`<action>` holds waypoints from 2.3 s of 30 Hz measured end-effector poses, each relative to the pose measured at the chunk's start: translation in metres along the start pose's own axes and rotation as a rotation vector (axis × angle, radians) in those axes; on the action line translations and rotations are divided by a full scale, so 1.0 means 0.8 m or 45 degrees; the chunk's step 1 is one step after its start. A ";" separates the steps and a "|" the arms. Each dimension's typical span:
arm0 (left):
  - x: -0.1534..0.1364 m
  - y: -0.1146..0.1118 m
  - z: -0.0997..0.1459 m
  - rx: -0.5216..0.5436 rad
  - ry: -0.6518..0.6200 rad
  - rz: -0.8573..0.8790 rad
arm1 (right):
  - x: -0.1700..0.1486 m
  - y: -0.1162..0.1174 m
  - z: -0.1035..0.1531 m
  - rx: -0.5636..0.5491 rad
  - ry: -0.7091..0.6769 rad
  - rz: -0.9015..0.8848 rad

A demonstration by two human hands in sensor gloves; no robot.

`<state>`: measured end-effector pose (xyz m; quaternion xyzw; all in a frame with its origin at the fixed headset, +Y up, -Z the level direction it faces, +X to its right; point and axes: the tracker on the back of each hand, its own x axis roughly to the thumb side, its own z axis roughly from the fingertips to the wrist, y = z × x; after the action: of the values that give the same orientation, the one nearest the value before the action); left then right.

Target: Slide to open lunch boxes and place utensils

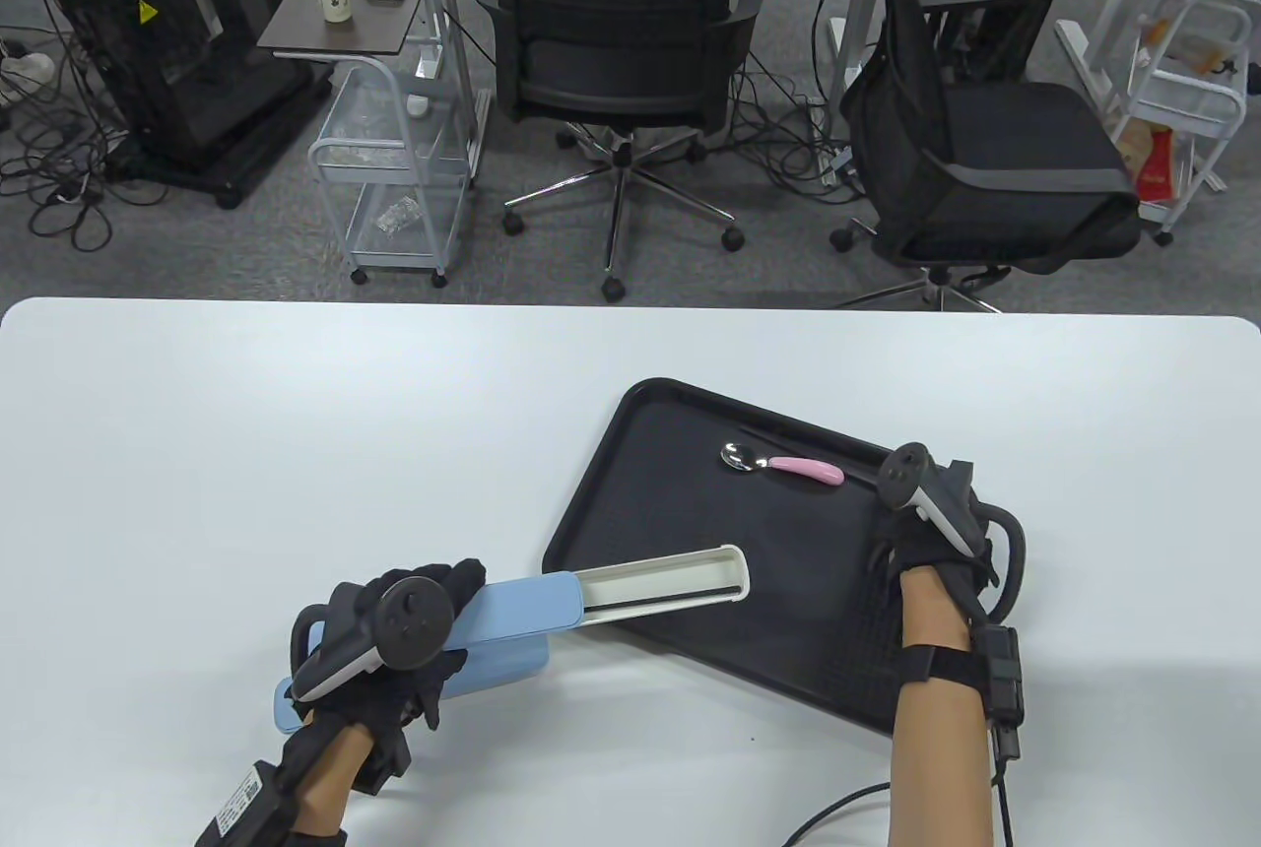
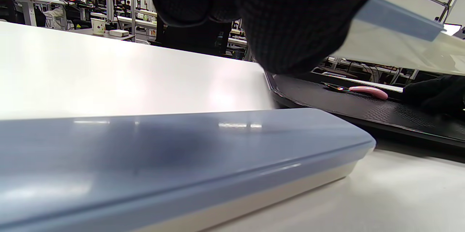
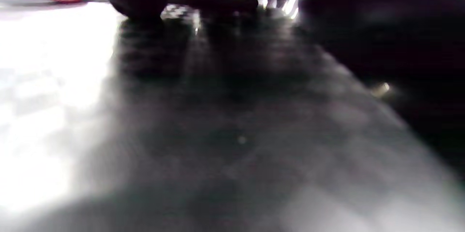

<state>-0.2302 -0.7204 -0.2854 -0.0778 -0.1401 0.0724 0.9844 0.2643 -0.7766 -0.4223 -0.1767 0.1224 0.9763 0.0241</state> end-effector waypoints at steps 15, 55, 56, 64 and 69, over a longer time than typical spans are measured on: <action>-0.002 0.001 0.000 0.001 0.001 0.009 | 0.030 -0.004 0.016 -0.204 -0.110 0.364; -0.023 -0.003 -0.001 -0.008 0.068 0.055 | 0.060 -0.066 0.214 -0.593 -0.697 -0.171; -0.024 -0.003 -0.001 -0.005 0.068 0.053 | 0.063 -0.065 0.218 -0.591 -0.716 -0.145; -0.024 -0.003 0.000 0.001 0.068 0.038 | 0.073 -0.059 0.229 -0.621 -0.750 -0.011; -0.022 -0.004 0.000 -0.006 0.057 0.030 | 0.083 -0.055 0.233 -0.626 -0.769 0.039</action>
<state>-0.2462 -0.7268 -0.2897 -0.0834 -0.1175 0.0821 0.9862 0.1431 -0.6875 -0.2862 0.1200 -0.1254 0.9848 0.0015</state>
